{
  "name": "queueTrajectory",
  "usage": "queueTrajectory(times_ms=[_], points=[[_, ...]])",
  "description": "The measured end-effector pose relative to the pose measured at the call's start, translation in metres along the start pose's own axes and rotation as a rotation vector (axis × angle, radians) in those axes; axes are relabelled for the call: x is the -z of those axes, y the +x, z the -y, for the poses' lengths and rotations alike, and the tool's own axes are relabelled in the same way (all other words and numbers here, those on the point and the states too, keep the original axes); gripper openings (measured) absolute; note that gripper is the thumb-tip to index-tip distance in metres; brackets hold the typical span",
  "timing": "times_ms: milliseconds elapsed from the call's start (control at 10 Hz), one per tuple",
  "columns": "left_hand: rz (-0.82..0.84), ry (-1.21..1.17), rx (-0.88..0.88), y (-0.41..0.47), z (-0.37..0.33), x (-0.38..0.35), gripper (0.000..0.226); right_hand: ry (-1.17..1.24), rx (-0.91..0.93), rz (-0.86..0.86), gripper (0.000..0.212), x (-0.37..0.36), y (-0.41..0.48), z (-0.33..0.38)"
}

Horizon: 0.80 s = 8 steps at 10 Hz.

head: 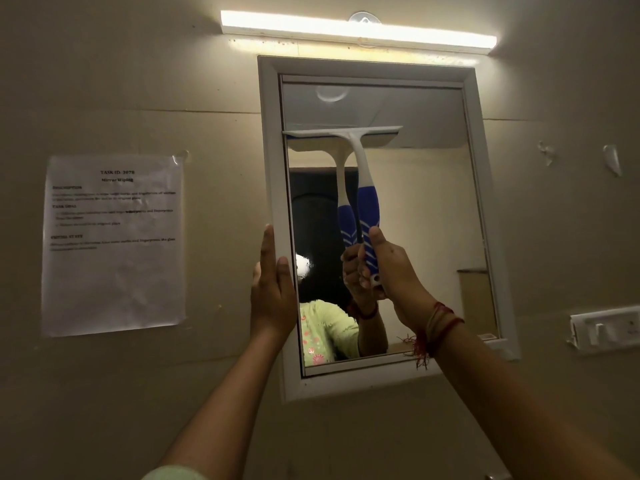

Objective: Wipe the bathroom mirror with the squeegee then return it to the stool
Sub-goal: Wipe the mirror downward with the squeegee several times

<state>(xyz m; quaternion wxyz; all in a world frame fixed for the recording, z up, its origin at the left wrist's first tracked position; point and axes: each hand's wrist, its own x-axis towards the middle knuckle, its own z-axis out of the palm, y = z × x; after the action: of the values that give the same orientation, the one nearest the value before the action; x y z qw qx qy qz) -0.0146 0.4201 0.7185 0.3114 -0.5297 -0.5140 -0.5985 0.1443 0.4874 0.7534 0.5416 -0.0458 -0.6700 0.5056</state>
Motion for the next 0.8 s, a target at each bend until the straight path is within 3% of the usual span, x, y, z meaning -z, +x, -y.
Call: queueTrajectory(times_ms=[100,200,300,600,800], points=[[-0.018,0.012,-0.014,0.000,-0.004,0.003,0.045,0.088,-0.024,0.010,0.044,-0.001,-0.007,0.000],[-0.035,-0.023,-0.004,0.000,-0.001,0.001,0.046,-0.034,-0.008,-0.027,0.056,-0.001,-0.011,-0.011],[-0.045,-0.031,-0.013,0.001,0.001,0.000,0.047,-0.047,-0.014,-0.054,0.054,0.000,-0.017,-0.017],[-0.054,-0.057,-0.038,0.002,0.006,-0.003,0.049,0.185,-0.135,0.050,0.039,0.002,-0.032,-0.028],[-0.030,-0.069,-0.023,0.002,0.006,-0.002,0.048,0.217,-0.158,0.078,0.038,0.005,-0.047,-0.040]])
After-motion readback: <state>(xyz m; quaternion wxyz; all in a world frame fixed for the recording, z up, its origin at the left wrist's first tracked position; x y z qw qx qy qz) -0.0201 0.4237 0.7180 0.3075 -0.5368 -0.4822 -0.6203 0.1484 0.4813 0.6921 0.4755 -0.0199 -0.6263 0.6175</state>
